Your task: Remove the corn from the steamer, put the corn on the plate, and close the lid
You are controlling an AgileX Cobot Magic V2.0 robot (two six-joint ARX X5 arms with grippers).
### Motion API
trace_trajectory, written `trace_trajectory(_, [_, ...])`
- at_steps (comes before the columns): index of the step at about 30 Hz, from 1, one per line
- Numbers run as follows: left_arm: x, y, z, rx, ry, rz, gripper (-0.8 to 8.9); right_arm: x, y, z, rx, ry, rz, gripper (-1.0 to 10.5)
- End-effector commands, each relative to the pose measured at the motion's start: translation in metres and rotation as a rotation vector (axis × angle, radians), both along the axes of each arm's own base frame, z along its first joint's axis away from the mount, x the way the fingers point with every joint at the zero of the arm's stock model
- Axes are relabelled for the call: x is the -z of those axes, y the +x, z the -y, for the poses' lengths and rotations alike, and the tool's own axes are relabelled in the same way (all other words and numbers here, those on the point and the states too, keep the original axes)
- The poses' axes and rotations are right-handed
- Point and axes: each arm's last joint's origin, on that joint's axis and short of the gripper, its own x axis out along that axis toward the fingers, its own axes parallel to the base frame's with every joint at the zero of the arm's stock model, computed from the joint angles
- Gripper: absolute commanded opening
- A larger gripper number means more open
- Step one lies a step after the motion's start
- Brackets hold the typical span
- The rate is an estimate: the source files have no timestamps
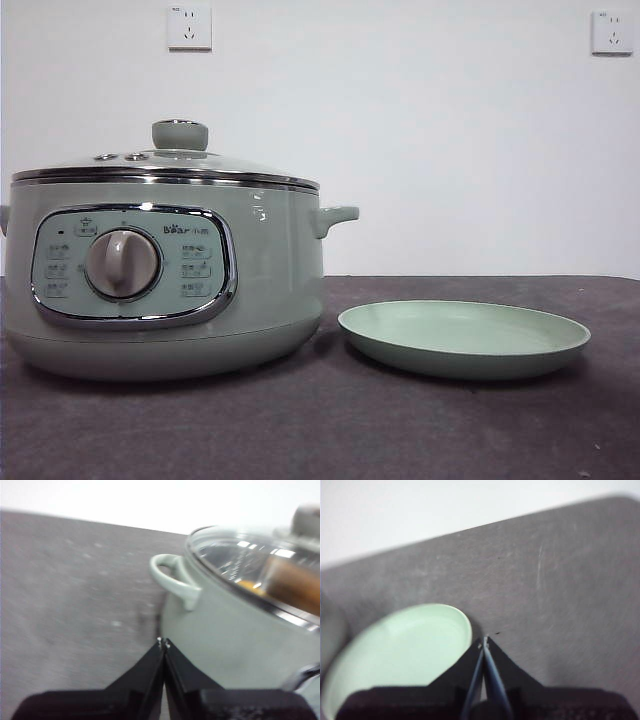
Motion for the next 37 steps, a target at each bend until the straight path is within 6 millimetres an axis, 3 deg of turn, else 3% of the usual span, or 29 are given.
trace_trajectory(1, [0.004, 0.000, 0.001, 0.005, -0.196, -0.039, -0.03, 0.005, 0.001, 0.000, 0.055, 0.324, -0.054, 0.0])
trace_trajectory(8, [0.000, 0.001, 0.002, 0.026, -0.206, -0.004, -0.05, 0.000, 0.000, -0.001, 0.040, 0.379, -0.052, 0.0])
trace_trajectory(13, [-0.016, -0.002, 0.003, 0.076, -0.210, 0.034, -0.08, -0.022, -0.003, -0.001, 0.015, 0.309, 0.009, -0.1])
trace_trajectory(20, [-0.059, -0.010, 0.003, 0.091, -0.191, 0.111, -0.08, -0.075, -0.005, 0.000, -0.006, 0.172, 0.060, -0.1])
trace_trajectory(26, [-0.097, -0.010, 0.003, 0.118, -0.068, 0.115, -0.08, -0.115, 0.004, -0.001, -0.017, 0.078, 0.023, -0.1])
trace_trajectory(31, [-0.127, -0.004, 0.005, 0.195, 0.034, 0.061, -0.08, -0.139, 0.019, -0.003, -0.046, 0.010, -0.026, 0.0])
trace_trajectory(37, [-0.153, 0.010, 0.009, 0.326, 0.063, -0.008, -0.02, -0.152, 0.038, -0.010, -0.265, -0.043, -0.143, 0.0])
